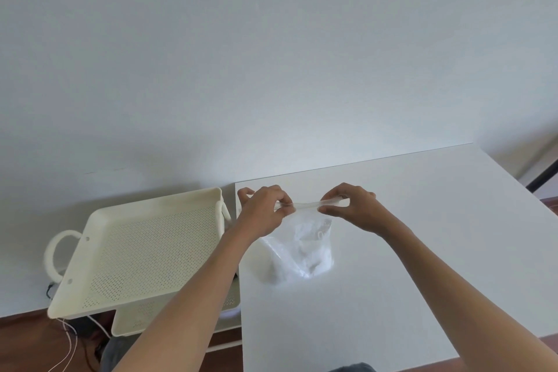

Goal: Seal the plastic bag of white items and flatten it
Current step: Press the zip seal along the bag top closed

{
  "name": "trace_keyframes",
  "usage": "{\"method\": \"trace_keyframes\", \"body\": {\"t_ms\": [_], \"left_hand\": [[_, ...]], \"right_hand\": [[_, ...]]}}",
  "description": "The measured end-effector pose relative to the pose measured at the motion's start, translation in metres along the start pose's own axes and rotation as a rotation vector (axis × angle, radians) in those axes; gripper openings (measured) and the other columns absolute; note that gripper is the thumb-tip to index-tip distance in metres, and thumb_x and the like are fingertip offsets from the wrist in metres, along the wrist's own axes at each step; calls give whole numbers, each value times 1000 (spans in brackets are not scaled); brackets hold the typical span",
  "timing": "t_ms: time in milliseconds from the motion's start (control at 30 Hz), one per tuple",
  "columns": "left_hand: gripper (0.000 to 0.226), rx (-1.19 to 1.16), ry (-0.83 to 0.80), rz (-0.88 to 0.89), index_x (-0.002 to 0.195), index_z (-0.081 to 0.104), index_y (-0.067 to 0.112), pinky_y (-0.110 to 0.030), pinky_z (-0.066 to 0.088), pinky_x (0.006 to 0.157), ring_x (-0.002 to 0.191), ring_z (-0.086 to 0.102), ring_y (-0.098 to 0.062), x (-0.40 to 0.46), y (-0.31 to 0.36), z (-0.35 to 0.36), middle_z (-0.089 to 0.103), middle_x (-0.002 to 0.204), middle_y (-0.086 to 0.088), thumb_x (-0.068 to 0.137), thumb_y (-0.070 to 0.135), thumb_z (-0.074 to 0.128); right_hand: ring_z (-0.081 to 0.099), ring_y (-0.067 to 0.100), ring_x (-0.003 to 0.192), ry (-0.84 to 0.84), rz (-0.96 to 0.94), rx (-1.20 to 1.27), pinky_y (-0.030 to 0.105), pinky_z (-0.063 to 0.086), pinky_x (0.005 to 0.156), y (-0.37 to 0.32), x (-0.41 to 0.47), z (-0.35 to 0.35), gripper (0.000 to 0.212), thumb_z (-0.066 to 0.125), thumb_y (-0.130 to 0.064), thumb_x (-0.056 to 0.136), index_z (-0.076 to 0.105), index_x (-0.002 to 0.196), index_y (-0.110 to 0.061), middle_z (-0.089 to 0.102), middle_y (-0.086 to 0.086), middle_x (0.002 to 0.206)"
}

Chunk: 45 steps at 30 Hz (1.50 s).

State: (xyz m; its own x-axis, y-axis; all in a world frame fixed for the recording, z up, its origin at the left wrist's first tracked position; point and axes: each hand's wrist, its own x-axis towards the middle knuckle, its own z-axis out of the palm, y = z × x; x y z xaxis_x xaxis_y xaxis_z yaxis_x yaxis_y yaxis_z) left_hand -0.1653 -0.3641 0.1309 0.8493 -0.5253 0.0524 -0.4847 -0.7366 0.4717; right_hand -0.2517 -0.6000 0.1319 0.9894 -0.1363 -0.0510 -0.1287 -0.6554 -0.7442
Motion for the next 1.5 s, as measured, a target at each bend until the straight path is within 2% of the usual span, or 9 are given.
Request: {"method": "trace_keyframes", "body": {"t_ms": [333, 567, 700, 867, 1033, 1100, 1200, 1300, 1500], "left_hand": [[49, -77, 76, -60, 109, 67, 42, -26, 9, 83, 96, 43, 15, -15, -12, -17, 60, 103, 20, 73, 73, 72], [36, -652, 41, -383, 113, 71, 30, -50, 40, 109, 108, 64, -22, -38, -40, -15, 71, 111, 2, 82, 46, 82], [24, -791, 71, -451, 107, 77, 24, -35, 48, 89, 91, 66, -19, -50, -39, -5, 75, 95, 4, 88, 39, 78], [27, -957, 76, -496, 107, 77, 20, -34, 48, 104, 110, 69, -15, -57, -36, 9, 78, 109, 6, 88, 39, 78], [33, -924, -16, -524, 120, 68, 28, -17, 46, 90, 118, 63, -3, -55, -35, 31, 72, 120, 13, 89, 34, 79], [32, -912, -36, -544, 122, 66, 26, -22, 46, 95, 119, 62, -6, -54, -35, 43, 72, 121, 11, 92, 29, 76], [28, -842, -89, -581, 119, 68, 22, -30, 44, 105, 119, 62, -9, -54, -35, 60, 72, 120, 8, 93, 33, 74], [22, -771, -106, -583, 101, 76, 18, -29, 47, 97, 111, 66, -13, -54, -36, 71, 77, 107, 4, 94, 38, 71], [38, -702, -112, -623, 98, 71, 13, -31, 50, 95, 103, 68, -12, -50, -33, 78, 79, 91, 8, 91, 50, 69]], "right_hand": [[43, -33, 99, 112, 25, 93, 34, 24, 100, 14, -5, 0, 16, 79, -49, 86, 76, 85, -33, 73, -28, 92], [73, 2, 103, -36, 67, 404, 25, 50, 90, 23, -11, -5, 26, 85, -40, 83, 80, 106, -29, 80, -15, 100], [72, 0, 103, 30, 127, 483, 23, 50, 92, 32, -8, -3, 16, 80, -37, 88, 84, 95, -24, 81, -12, 100], [71, -4, 90, 138, 134, 489, 20, 46, 79, 41, -4, 4, 21, 80, -40, 87, 82, 89, -19, 81, -10, 93], [70, 3, 115, -55, 99, 600, 25, 49, 99, 44, -8, 15, 35, 78, -43, 89, 74, 120, -27, 78, -11, 116], [67, 1, 120, -170, 111, 574, 26, 49, 101, 46, -9, 26, 45, 82, -46, 85, 71, 125, -30, 76, -14, 123], [67, -2, 117, -308, 130, 437, 27, 49, 100, 53, -8, 47, 39, 83, -45, 84, 75, 120, -32, 76, -17, 119], [71, 0, 105, -316, 129, 359, 26, 51, 95, 62, -7, 64, 30, 79, -47, 88, 79, 111, -29, 80, -12, 110], [75, 8, 87, -312, 194, 342, 29, 55, 89, 74, -2, 76, 43, 72, -58, 88, 80, 84, -16, 81, -4, 86]]}}
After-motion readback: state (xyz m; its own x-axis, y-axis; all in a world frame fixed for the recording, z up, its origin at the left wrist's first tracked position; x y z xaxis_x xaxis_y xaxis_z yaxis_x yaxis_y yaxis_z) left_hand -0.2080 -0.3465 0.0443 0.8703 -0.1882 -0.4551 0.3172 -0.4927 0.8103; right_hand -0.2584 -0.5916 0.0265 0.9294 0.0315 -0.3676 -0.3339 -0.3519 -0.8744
